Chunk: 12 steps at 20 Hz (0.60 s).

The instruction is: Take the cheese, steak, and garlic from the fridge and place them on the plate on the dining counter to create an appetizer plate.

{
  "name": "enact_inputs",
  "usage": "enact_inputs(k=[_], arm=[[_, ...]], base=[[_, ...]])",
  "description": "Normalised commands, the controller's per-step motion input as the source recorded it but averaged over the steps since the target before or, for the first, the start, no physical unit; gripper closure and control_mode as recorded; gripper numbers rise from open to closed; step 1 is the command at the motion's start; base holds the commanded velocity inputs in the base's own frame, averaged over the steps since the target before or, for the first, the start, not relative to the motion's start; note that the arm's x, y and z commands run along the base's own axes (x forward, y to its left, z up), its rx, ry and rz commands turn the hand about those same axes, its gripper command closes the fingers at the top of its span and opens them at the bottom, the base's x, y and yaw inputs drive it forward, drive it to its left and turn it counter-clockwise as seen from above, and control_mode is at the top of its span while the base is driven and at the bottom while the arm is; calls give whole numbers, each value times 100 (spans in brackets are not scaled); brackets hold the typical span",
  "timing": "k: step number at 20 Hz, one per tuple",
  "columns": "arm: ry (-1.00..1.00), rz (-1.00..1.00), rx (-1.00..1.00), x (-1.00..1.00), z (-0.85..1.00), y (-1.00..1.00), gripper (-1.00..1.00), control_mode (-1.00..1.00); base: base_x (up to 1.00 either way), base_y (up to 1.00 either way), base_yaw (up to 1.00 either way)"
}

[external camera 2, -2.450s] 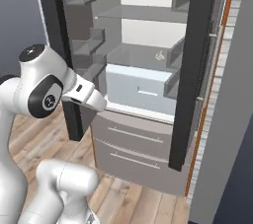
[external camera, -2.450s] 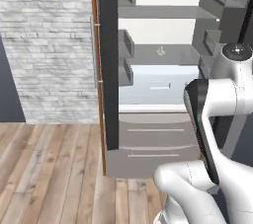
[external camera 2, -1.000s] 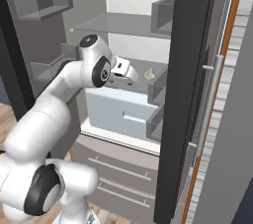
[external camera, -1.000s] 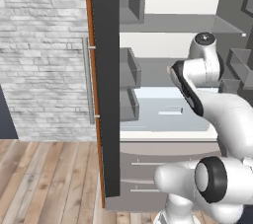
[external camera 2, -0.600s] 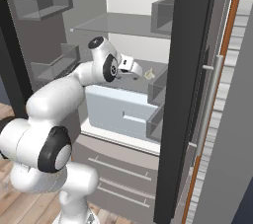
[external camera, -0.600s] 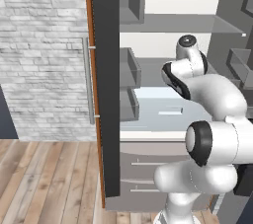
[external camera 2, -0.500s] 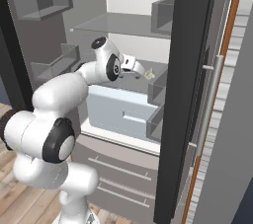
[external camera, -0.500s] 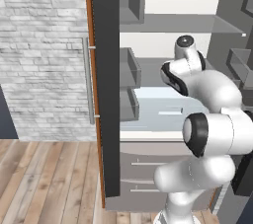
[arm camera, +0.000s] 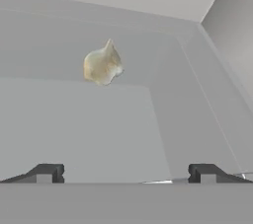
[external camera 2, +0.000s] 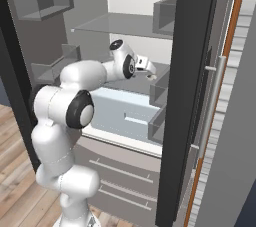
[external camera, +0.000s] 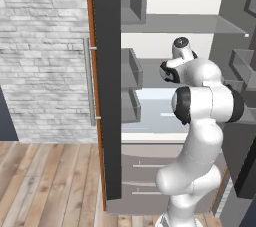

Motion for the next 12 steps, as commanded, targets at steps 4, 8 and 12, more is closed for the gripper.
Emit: enact_inputs(k=[4, 8, 12], arm=[[2, 0, 0, 84, -25, -23, -100, -100], [2, 0, 0, 64, -28, -14, -100, -100], [0, 0, 0, 66, -29, -20, -100, -100]], base=[[0, 0, 0], [0, 0, 0], [0, 0, 0]])
